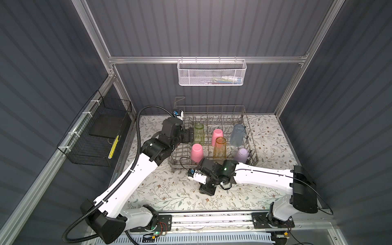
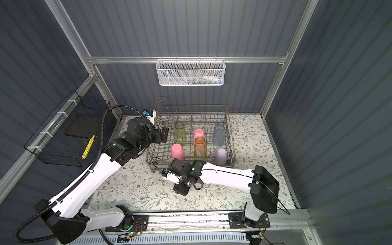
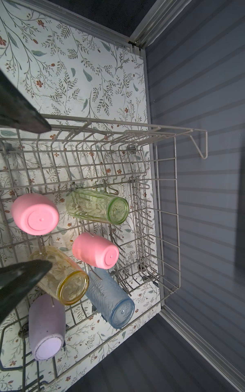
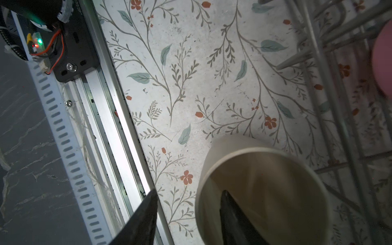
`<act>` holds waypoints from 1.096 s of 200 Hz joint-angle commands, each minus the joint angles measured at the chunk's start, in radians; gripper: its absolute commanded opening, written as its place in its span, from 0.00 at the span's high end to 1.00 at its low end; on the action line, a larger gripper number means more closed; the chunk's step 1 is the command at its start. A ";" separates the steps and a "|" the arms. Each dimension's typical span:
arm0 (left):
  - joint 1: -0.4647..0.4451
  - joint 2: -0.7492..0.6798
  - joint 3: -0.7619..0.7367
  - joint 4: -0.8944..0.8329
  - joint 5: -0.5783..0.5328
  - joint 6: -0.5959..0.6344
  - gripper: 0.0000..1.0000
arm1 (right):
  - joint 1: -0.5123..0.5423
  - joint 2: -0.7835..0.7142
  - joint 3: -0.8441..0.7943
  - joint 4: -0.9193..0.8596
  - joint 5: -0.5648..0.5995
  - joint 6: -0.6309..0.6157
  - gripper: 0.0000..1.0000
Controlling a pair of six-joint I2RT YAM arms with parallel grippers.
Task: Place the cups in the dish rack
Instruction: 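Close the right gripper on the beige cup's rim and lift it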
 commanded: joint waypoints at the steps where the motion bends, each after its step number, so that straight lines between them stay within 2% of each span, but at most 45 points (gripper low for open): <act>1: 0.010 -0.020 -0.011 0.012 0.012 0.004 0.07 | 0.004 0.024 0.026 -0.031 0.021 -0.015 0.57; 83: 0.012 -0.029 -0.025 0.020 0.014 0.000 0.07 | 0.004 0.023 -0.006 0.001 0.036 -0.017 0.95; 99: 0.013 -0.034 -0.033 0.023 0.012 -0.004 0.07 | 0.004 0.017 -0.003 -0.009 0.036 -0.017 1.00; 136: 0.015 -0.036 -0.028 0.019 0.017 -0.004 0.07 | 0.000 -0.058 0.003 -0.023 0.033 -0.023 1.00; 176: 0.015 -0.044 -0.022 0.021 0.037 -0.007 0.07 | -0.018 -0.184 0.057 -0.050 -0.021 -0.045 1.00; 219: 0.014 -0.039 -0.018 0.037 0.078 -0.013 0.07 | -0.194 -0.413 0.012 0.099 -0.317 0.027 1.00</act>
